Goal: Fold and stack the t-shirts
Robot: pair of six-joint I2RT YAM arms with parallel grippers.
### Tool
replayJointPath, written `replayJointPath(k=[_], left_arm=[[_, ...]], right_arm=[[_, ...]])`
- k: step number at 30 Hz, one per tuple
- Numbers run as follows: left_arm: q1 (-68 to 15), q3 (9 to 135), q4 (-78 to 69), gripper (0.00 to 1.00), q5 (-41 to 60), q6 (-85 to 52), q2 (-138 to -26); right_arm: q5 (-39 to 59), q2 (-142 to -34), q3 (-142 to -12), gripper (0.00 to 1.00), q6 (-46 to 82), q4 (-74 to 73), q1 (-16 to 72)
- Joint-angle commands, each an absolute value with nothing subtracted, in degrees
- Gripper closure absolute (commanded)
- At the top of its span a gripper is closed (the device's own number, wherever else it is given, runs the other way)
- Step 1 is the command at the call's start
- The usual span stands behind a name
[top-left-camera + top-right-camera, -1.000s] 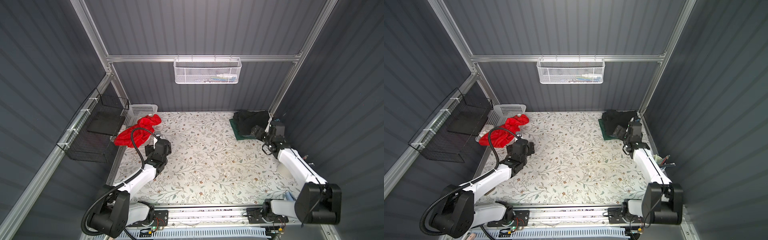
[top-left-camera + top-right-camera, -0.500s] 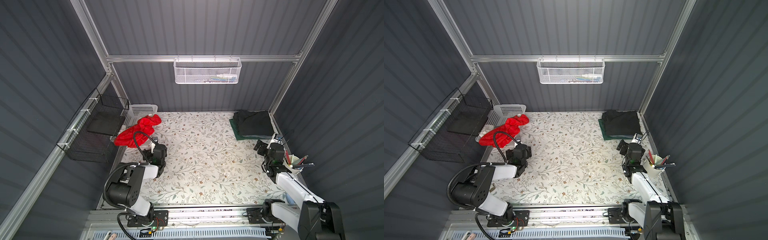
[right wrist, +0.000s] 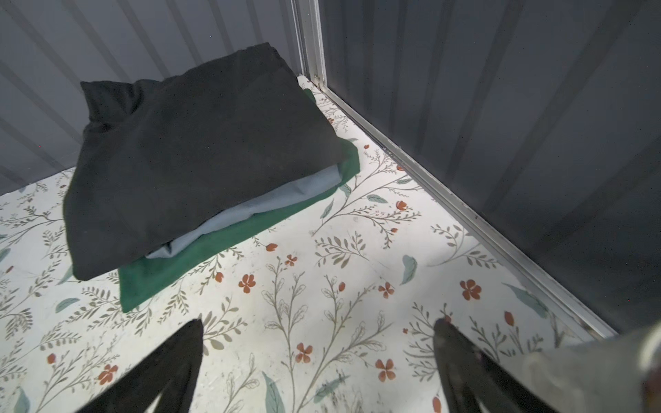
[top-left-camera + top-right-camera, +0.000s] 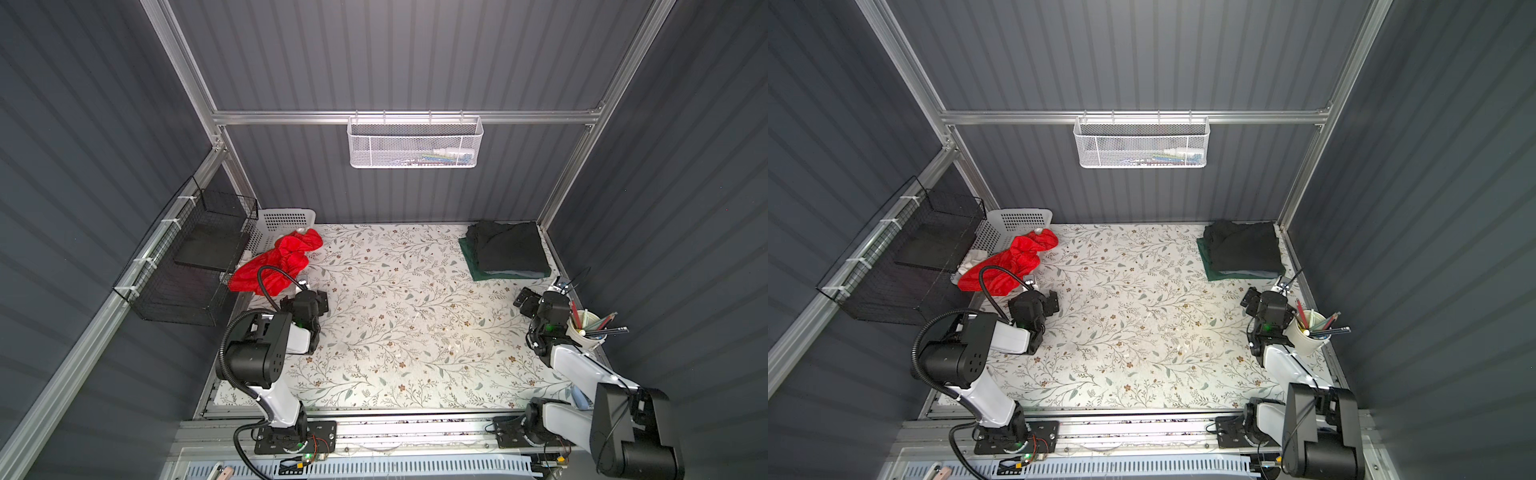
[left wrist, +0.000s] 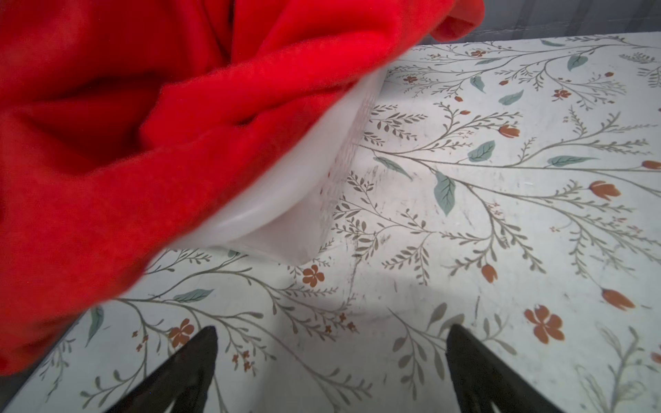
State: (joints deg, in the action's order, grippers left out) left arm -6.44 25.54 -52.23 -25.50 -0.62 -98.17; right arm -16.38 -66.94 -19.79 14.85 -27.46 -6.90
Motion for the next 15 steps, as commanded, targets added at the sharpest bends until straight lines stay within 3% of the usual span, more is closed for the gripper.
replayJointPath(k=[1,15], left_arm=[[-6.41,26.09,-54.13,0.0,-23.76,-1.61,-98.36],[-6.42,26.02,-54.05,0.0,-23.99,-1.67,-98.32]], right_arm=[[-17.23,-66.99,-18.67,0.01,14.24,-32.46,-7.12],[-11.42,-72.25,-15.52,0.01,12.54,-49.2,-7.13]])
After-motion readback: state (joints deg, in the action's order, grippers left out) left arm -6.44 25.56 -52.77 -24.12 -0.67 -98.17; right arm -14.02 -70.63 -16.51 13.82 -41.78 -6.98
